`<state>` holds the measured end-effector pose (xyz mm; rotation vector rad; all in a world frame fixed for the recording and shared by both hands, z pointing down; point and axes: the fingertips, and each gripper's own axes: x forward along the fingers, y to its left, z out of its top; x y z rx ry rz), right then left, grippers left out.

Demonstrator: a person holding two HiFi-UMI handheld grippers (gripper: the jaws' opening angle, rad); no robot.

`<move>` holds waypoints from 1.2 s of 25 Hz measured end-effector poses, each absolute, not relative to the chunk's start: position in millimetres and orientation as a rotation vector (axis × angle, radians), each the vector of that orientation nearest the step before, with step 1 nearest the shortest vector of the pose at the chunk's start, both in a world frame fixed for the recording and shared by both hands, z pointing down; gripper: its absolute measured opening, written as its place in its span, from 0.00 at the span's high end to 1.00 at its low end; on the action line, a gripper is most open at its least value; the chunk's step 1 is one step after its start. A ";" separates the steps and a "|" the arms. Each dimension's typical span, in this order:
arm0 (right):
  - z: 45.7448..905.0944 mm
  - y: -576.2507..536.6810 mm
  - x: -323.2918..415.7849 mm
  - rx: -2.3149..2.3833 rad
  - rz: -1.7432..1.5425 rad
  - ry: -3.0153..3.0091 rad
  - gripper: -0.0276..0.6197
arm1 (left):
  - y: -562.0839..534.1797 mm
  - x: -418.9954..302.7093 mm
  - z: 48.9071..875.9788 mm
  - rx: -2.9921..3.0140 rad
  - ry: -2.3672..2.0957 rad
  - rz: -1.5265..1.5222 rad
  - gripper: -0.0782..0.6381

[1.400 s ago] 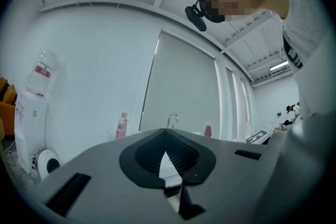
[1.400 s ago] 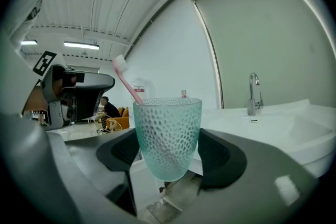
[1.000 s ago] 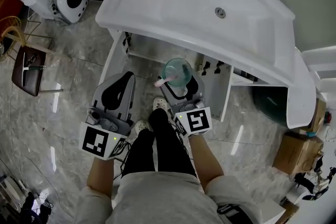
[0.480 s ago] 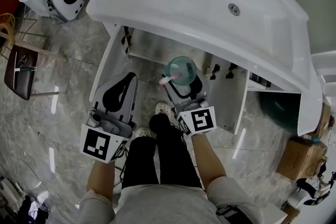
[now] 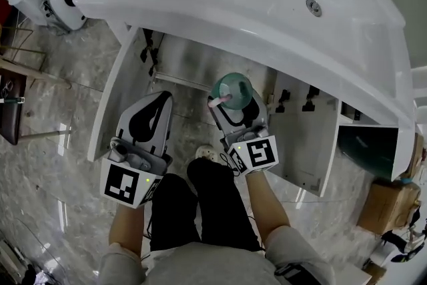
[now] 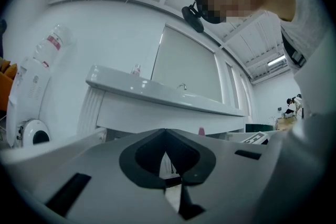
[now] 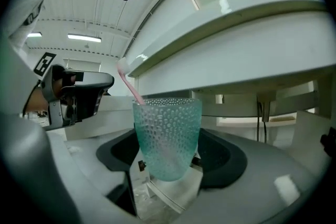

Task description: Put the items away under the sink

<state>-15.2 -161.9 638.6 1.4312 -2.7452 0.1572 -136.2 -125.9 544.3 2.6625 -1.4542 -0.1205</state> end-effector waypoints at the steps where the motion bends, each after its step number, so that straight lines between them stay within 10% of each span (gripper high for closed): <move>1: 649.4 -166.9 -12.5 1.435 0.153 -2.746 0.40 | -129.8 -135.2 556.6 2.672 -1.457 -0.117 0.88; 30: 915.5 -258.7 49.2 1.643 0.308 -2.569 0.40 | -160.3 -121.3 721.5 2.796 -1.473 -0.187 0.88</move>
